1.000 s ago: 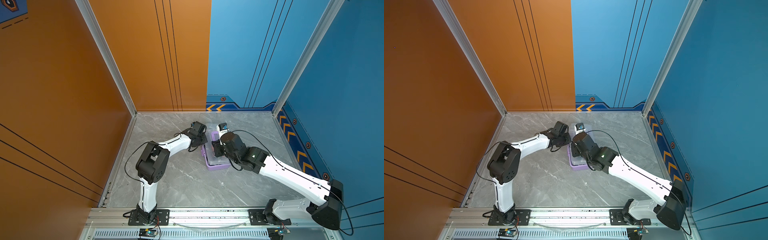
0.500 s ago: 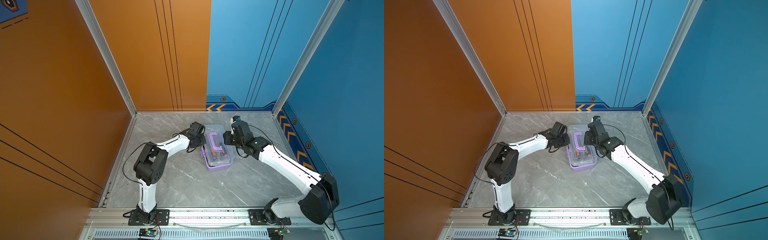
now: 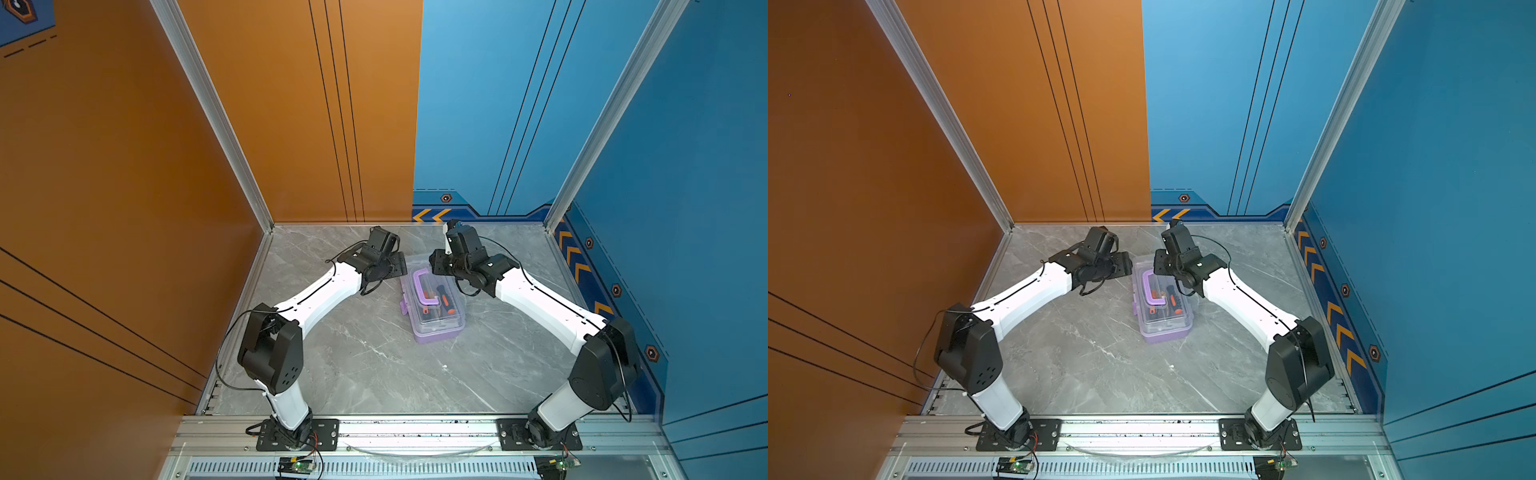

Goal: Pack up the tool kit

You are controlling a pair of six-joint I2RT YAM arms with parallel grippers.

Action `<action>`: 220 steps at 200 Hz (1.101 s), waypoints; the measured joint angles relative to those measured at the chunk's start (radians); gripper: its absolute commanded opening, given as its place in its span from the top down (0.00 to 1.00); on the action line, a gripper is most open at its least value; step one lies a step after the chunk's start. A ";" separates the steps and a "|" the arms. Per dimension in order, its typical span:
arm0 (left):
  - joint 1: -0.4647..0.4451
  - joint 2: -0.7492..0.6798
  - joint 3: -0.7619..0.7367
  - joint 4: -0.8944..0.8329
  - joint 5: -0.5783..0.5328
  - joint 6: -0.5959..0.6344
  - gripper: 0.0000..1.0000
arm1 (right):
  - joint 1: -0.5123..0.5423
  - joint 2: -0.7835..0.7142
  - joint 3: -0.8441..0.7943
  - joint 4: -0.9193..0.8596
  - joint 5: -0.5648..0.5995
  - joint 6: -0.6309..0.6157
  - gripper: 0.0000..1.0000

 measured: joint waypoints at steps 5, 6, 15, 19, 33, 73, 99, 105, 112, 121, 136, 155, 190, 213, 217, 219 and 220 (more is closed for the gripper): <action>0.002 -0.013 -0.013 -0.004 -0.007 0.004 0.01 | 0.002 0.002 0.001 0.000 0.000 0.000 0.63; 0.002 -0.016 -0.016 -0.005 -0.009 0.007 0.01 | 0.002 0.002 0.001 0.000 0.000 0.000 0.63; 0.003 -0.042 -0.041 -0.011 -0.021 0.005 0.02 | 0.006 0.005 0.004 0.000 0.000 0.000 0.63; 0.004 -0.055 -0.051 -0.016 -0.025 0.007 0.02 | 0.008 0.007 0.005 0.000 -0.001 0.000 0.63; 0.009 -0.095 -0.084 -0.023 -0.038 0.010 0.02 | 0.015 0.011 0.006 0.000 -0.003 0.001 0.63; 0.025 -0.217 -0.191 0.002 -0.042 0.034 0.02 | 0.037 0.012 0.006 0.000 -0.016 0.011 0.63; -0.003 -0.293 -0.347 0.093 -0.042 0.074 0.02 | 0.043 0.012 -0.003 0.000 -0.019 0.026 0.63; -0.022 -0.309 -0.394 0.121 -0.048 0.090 0.02 | 0.043 0.012 -0.011 0.001 -0.022 0.028 0.63; -0.047 -0.325 -0.446 0.148 -0.053 0.105 0.02 | 0.043 0.011 -0.021 0.000 -0.023 0.032 0.63; -0.071 -0.341 -0.506 0.175 -0.054 0.112 0.02 | 0.043 0.010 -0.038 0.000 -0.023 0.037 0.64; -0.082 -0.348 -0.563 0.177 -0.022 0.100 0.02 | 0.045 0.007 -0.067 0.000 -0.026 0.045 0.64; -0.066 -0.342 -0.586 0.183 0.002 0.088 0.02 | 0.052 -0.006 -0.106 -0.001 -0.026 0.054 0.64; -0.158 -0.333 -0.653 0.295 -0.006 0.086 0.00 | 0.063 -0.050 -0.153 0.000 -0.026 0.061 0.65; -0.229 -0.268 -0.690 0.403 -0.044 0.100 0.03 | 0.064 -0.057 -0.171 0.000 -0.026 0.064 0.65; -0.237 -0.256 -0.693 0.416 -0.050 0.104 0.04 | 0.064 -0.057 -0.174 0.000 -0.026 0.065 0.65; -0.241 -0.248 -0.695 0.425 -0.052 0.104 0.04 | 0.064 -0.057 -0.176 0.000 -0.026 0.067 0.65; -0.243 -0.243 -0.696 0.430 -0.055 0.104 0.04 | 0.064 -0.057 -0.178 0.001 -0.026 0.068 0.65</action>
